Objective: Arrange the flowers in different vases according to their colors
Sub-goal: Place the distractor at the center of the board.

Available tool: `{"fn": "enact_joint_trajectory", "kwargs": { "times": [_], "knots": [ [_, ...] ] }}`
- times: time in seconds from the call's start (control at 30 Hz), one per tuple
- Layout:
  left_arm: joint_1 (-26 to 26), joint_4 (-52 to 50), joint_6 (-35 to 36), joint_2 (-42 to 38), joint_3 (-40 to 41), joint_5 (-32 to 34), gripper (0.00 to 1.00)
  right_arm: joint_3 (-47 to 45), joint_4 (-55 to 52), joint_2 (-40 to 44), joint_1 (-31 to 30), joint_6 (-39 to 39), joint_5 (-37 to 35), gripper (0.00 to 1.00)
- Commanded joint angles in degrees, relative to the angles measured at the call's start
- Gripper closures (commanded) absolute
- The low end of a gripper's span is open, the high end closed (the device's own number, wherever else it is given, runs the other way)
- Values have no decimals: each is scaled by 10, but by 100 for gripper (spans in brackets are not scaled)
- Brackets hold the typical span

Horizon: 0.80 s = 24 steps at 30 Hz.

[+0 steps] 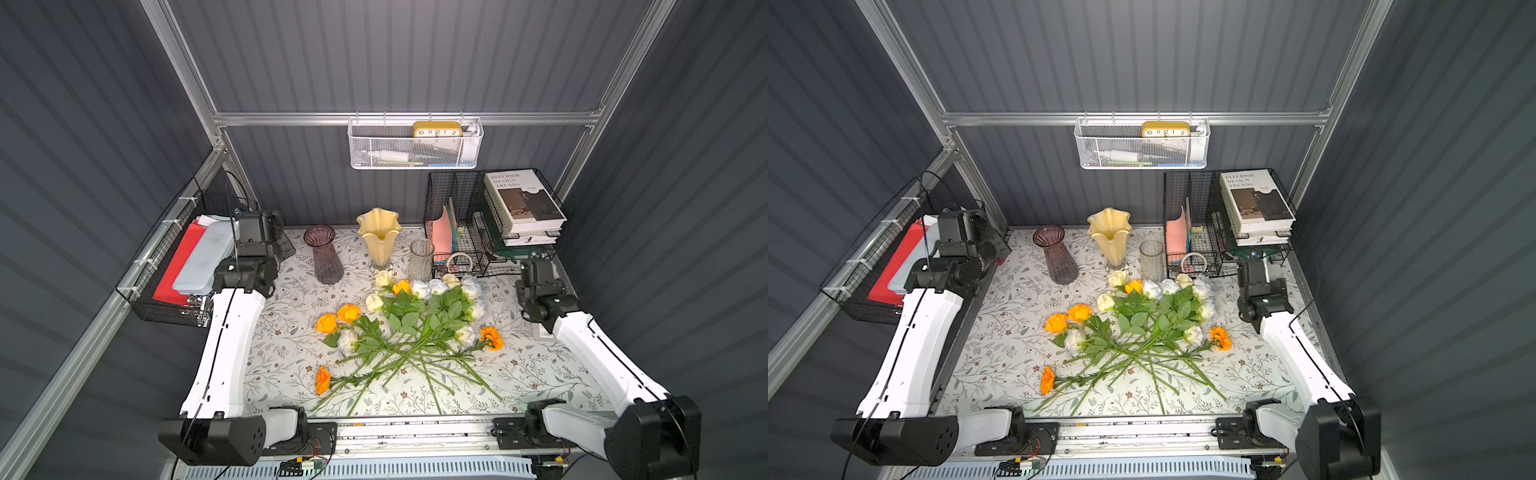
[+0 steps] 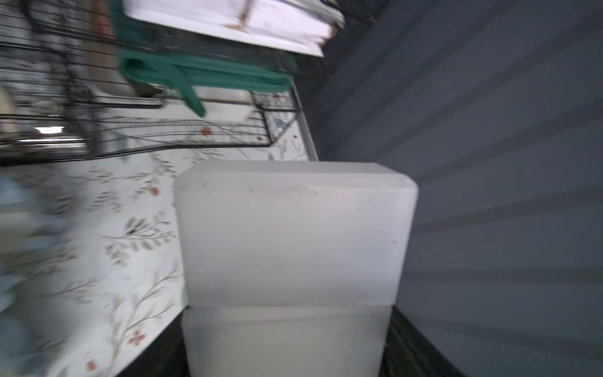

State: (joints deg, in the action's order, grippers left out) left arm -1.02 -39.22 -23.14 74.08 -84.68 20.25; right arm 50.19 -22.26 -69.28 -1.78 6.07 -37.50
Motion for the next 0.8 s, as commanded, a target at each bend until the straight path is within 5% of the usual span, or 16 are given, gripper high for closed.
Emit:
{"fn": "enact_joint_trajectory", "kwargs": {
  "times": [0.0, 0.17, 0.3, 0.37, 0.67, 0.73, 0.77],
  "knots": [
    [40, 44, 40, 17, 31, -45, 100, 5, 10, -46, 56, -36, 15, 38],
    [69, 69, 38, 66, 54, -67, 100, 36, -8, -105, 129, -67, 47, 35],
    [91, 105, 27, 104, 64, -76, 100, 23, 22, -113, 137, -79, 74, 8],
    [99, 125, 25, 125, 69, -80, 100, 21, 29, -111, 137, -82, 81, 3],
    [114, 214, 19, 193, 125, -96, 100, 14, 14, -32, 122, -93, 220, 2],
    [114, 216, 18, 206, 132, -109, 86, -1, 20, -17, 104, -98, 230, 2],
    [114, 214, 14, 209, 132, -109, 67, -7, 21, -11, 95, -94, 239, 2]
  ]
}}
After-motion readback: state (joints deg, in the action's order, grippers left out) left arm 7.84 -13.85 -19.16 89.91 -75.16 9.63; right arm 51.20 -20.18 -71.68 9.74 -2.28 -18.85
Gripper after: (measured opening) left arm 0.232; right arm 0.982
